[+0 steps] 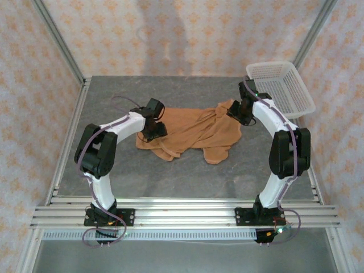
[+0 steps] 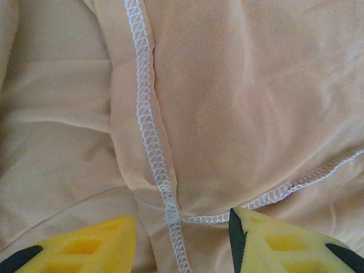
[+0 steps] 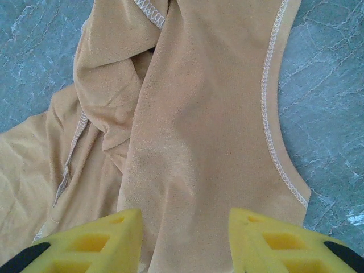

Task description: Fold the inside-out t-shirt

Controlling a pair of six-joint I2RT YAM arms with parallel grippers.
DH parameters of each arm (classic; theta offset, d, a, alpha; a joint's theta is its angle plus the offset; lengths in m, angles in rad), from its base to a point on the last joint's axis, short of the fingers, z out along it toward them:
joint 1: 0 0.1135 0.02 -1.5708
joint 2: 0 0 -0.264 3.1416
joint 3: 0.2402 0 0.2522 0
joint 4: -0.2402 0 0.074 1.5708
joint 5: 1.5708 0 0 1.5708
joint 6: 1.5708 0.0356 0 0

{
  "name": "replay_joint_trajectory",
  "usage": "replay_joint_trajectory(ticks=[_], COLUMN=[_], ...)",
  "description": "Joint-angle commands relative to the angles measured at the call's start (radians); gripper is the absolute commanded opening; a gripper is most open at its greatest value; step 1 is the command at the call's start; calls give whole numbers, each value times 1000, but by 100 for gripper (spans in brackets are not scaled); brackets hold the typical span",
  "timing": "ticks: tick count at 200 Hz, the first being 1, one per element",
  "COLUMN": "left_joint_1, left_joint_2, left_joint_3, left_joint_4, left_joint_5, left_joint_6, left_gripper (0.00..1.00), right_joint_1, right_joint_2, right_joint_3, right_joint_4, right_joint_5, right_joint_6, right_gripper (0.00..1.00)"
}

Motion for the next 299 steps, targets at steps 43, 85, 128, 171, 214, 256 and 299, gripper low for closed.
replay_joint_trajectory(ticks=[43, 85, 128, 171, 214, 256, 299], left_joint_1=[4, 3, 4, 4, 16, 37, 59], left_joint_2=[29, 62, 41, -76, -183, -238, -245], left_joint_3=[19, 13, 54, 199, 311, 316, 305], left_joint_4=[-10, 0, -47, -162, -263, -261, -275], left_joint_5=[-37, -39, -65, -80, -103, -57, -48], left_joint_6=[0, -8, -6, 13, 44, 43, 59], left_gripper=[40, 33, 0, 0, 0, 0, 0], right_joint_1=[1, -1, -1, 0, 0, 6, 13], right_joint_2=[14, 27, 94, 213, 315, 439, 569], right_joint_3=[35, 42, 76, 202, 320, 419, 524], right_joint_4=[11, 19, 17, -10, 15, 68, 136], right_joint_5=[-11, -17, -19, 18, 98, -8, -60], right_joint_6=[4, 11, 3, -13, -43, 21, 107], right_gripper=[44, 44, 44, 44, 46, 51, 46])
